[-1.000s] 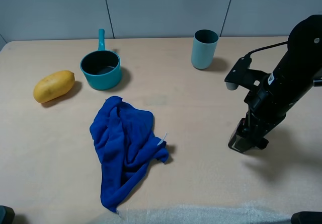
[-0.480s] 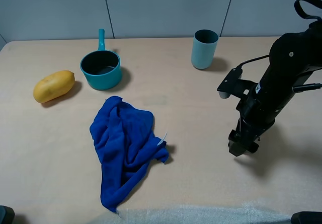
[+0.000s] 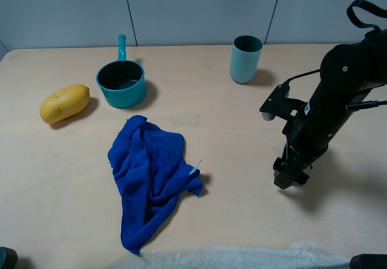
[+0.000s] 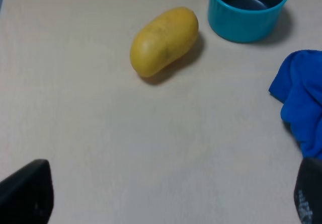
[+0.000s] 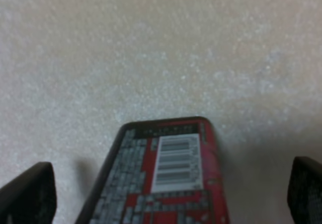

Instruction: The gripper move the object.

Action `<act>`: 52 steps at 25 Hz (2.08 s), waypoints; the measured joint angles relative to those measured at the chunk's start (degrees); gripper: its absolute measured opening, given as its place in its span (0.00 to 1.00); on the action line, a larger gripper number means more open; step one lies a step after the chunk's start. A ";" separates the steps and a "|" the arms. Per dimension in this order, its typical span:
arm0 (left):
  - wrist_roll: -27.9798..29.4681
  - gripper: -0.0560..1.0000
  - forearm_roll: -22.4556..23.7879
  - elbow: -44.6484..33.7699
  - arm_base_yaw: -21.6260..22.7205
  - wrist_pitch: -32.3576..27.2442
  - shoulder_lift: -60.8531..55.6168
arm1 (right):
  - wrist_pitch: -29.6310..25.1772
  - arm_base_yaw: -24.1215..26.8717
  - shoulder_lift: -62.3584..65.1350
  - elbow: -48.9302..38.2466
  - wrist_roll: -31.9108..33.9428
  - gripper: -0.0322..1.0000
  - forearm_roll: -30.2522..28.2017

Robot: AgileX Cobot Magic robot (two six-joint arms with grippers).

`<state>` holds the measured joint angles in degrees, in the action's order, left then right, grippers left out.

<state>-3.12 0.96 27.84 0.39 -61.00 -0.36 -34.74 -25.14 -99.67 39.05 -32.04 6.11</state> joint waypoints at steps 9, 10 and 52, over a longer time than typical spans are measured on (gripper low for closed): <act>0.00 0.97 0.00 0.00 0.00 0.00 0.00 | 0.05 0.00 -0.48 -0.05 0.07 0.54 1.29; 0.00 0.97 0.00 0.00 0.00 0.00 0.00 | 0.05 0.00 -0.54 -0.05 0.07 0.49 1.29; 0.00 0.97 0.00 0.00 0.00 0.00 0.00 | -21.06 0.00 0.04 17.63 16.57 0.36 1.35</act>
<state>-3.12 0.96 27.84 0.39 -61.00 -0.36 -55.80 -25.14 -99.63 56.67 -15.47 7.46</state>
